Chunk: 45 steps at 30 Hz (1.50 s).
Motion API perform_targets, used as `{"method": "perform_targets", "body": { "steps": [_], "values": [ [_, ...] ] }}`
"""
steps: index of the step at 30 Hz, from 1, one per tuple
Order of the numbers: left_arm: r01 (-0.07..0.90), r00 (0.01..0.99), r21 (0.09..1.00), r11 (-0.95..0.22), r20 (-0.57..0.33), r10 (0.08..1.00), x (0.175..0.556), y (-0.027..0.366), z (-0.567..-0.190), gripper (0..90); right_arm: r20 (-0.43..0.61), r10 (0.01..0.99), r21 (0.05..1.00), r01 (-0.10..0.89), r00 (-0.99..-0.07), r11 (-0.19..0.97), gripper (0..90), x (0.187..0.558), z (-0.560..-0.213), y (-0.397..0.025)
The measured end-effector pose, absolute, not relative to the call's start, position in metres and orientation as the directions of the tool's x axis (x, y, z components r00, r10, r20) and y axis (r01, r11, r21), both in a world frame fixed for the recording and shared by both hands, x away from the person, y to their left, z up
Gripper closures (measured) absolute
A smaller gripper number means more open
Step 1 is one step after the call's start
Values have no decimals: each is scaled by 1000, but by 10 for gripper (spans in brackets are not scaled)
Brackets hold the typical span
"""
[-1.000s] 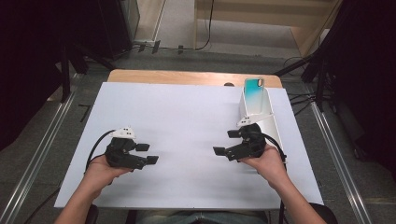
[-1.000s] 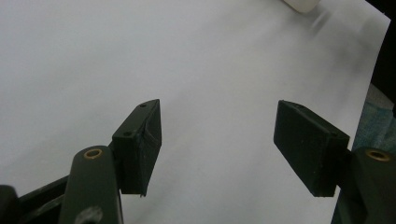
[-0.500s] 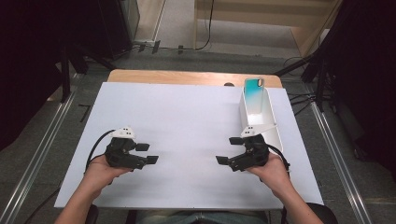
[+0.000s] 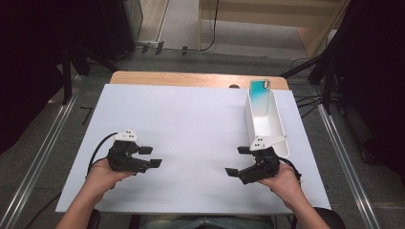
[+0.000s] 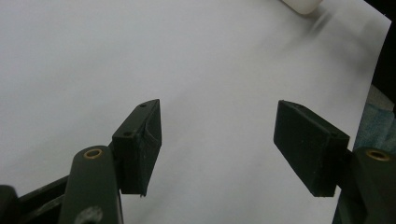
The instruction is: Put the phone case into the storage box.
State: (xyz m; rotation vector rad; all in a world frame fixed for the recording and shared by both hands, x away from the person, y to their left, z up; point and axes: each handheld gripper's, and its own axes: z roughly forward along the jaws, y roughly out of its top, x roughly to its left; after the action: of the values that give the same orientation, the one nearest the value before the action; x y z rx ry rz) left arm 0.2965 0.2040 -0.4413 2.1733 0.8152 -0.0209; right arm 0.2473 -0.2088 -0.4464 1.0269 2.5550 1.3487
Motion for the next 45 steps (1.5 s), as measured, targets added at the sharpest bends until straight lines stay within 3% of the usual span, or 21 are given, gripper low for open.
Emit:
{"method": "perform_targets", "body": {
  "steps": [13, 14, 15, 27, 30, 45],
  "values": [
    [559, 793, 681, -474, -271, 546, 296, 204, -441, 323, 214, 566, 758, 501, -796, 418, 67, 234, -456, -216],
    [560, 792, 680, -473, -271, 547, 296, 204, -441, 322, 211, 565, 757, 500, -797, 421, 74, 233, -457, -216],
    [560, 792, 680, -473, -272, 547, 297, 204, -441, 322, 208, 565, 753, 500, -798, 428, 143, 232, -458, -217],
    [558, 794, 680, -476, -270, 545, 297, 204, -441, 322, 182, 558, 764, 474, -810, 438, 155, 226, -465, -223],
    [558, 794, 680, -477, -270, 544, 297, 204, -441, 322, 188, 553, 761, 476, -811, 440, 217, 224, -466, -224],
    [558, 796, 680, -475, -278, 538, 297, 204, -442, 322, 172, 556, 730, 484, -813, 483, 223, 222, -473, -226]
  ]
}}
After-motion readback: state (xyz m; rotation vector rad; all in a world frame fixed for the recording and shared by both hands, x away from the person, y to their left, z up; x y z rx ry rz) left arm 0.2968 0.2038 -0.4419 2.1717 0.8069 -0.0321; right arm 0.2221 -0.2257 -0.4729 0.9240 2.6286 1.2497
